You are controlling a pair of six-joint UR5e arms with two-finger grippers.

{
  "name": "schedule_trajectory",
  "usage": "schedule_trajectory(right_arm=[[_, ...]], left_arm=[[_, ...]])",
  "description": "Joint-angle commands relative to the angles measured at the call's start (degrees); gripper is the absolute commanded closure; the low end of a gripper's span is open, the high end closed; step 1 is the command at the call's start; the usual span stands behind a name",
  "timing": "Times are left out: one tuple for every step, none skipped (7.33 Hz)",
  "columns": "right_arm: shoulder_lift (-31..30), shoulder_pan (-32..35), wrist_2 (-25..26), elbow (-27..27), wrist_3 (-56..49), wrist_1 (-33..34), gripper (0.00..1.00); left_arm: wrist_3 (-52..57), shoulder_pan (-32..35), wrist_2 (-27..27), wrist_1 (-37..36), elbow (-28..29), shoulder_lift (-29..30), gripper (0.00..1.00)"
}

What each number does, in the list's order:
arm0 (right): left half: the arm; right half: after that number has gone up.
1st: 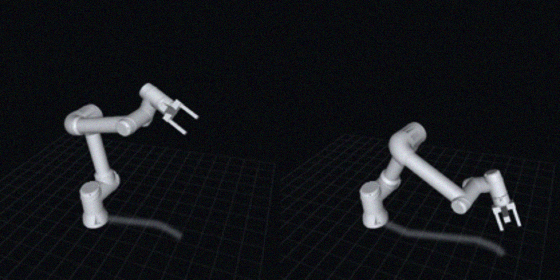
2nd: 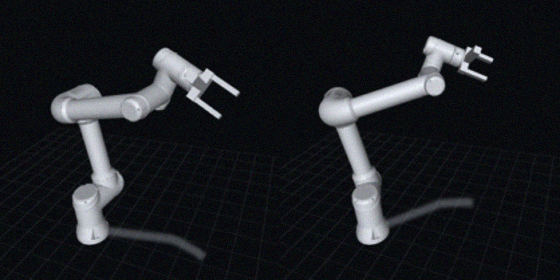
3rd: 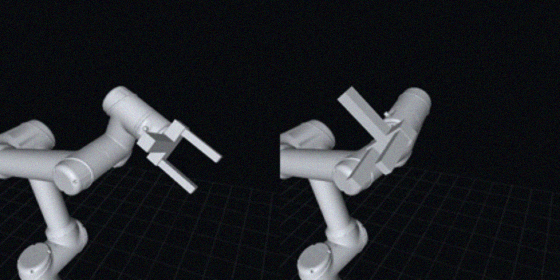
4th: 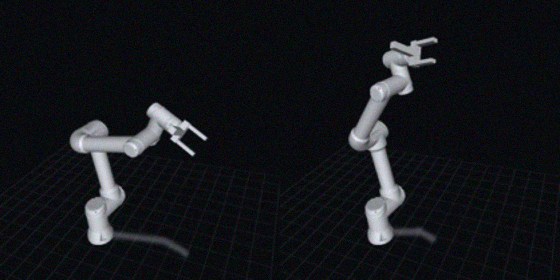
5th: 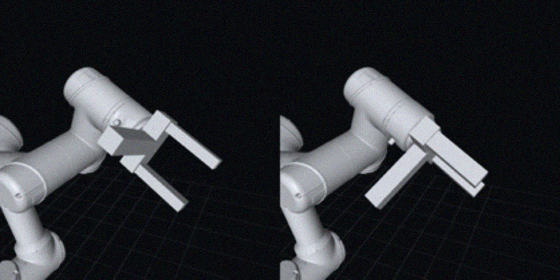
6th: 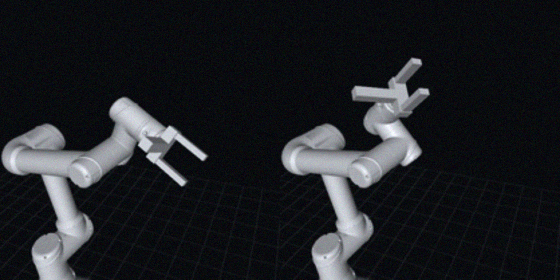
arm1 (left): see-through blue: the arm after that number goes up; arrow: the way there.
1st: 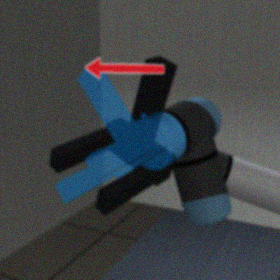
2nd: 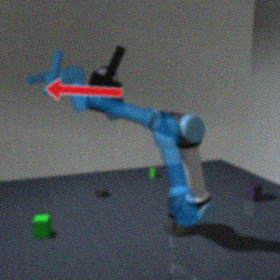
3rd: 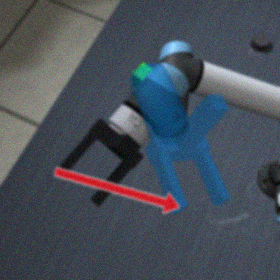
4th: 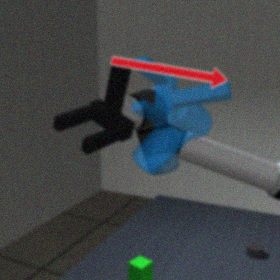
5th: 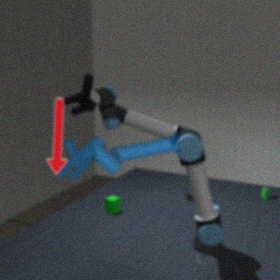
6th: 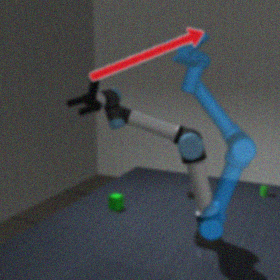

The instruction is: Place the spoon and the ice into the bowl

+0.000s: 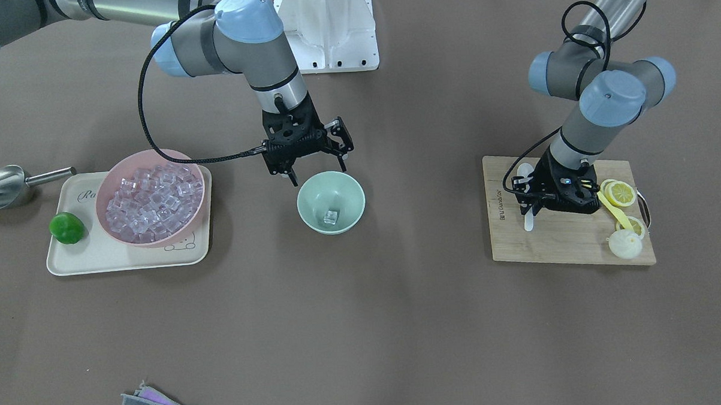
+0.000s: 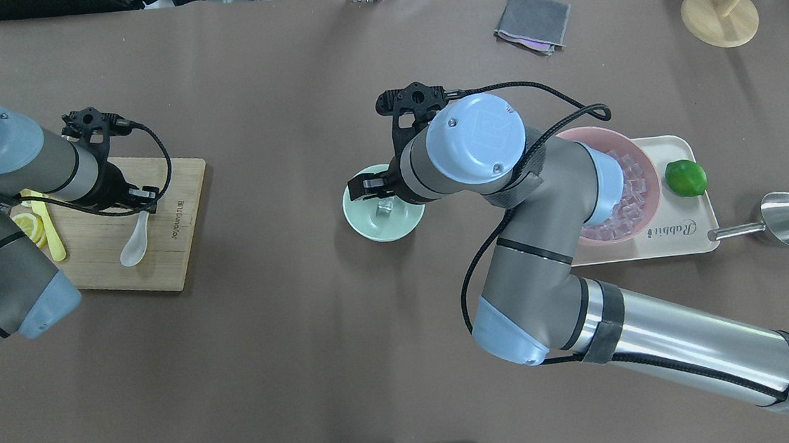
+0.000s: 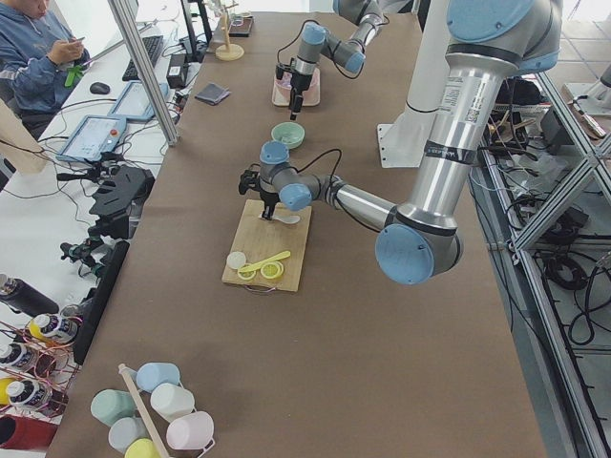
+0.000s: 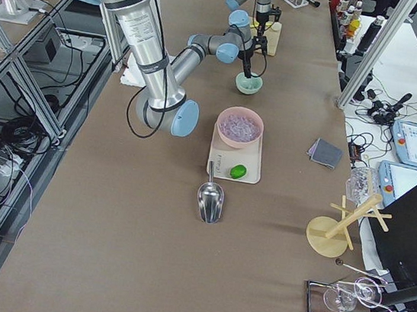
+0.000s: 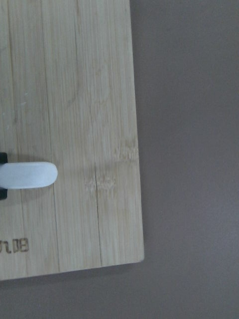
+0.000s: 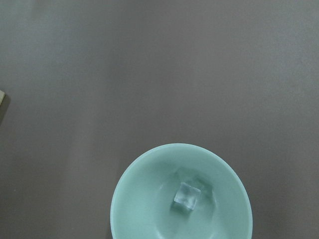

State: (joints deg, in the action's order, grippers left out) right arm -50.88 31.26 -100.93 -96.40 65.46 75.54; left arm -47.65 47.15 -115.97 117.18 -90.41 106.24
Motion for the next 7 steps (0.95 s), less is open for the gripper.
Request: schedule_trajectory(right_arm=[[-6.74,6.76,-8.02,-5.53,-4.16,0.30,0.00],[-10.34,12.02,-14.41,-6.51,-9.77,0.30,0.00],[-13.34,18.16,-21.34,-6.79,-14.78,0.30,0.00],[-16.67,23.10,-25.94,-6.70,-20.66,0.30,0.00],[-19.75,26.28,-27.81,-6.44,-26.64,0.30,0.00],[-21.61,27.96,-28.70,-6.18,-29.48,0.30,0.00],[-22.76,28.59,-28.97,-6.26,-29.95,-0.04,0.00]], left_arm=[[-0.60,-0.12,-0.58,-4.21,-2.30,5.16,1.00],[-1.91,-0.30,-0.58,-9.99,-3.01,10.86,1.00],[-7.49,-3.52,-0.05,-12.31,-2.49,15.96,1.00],[-11.46,-6.77,0.30,-12.33,0.82,20.88,1.00],[-13.85,-9.42,4.83,-11.98,7.46,28.24,1.00],[-16.84,-11.36,7.92,-11.63,12.58,33.89,1.00],[-17.13,-11.98,7.95,-11.54,12.54,34.81,1.00]])
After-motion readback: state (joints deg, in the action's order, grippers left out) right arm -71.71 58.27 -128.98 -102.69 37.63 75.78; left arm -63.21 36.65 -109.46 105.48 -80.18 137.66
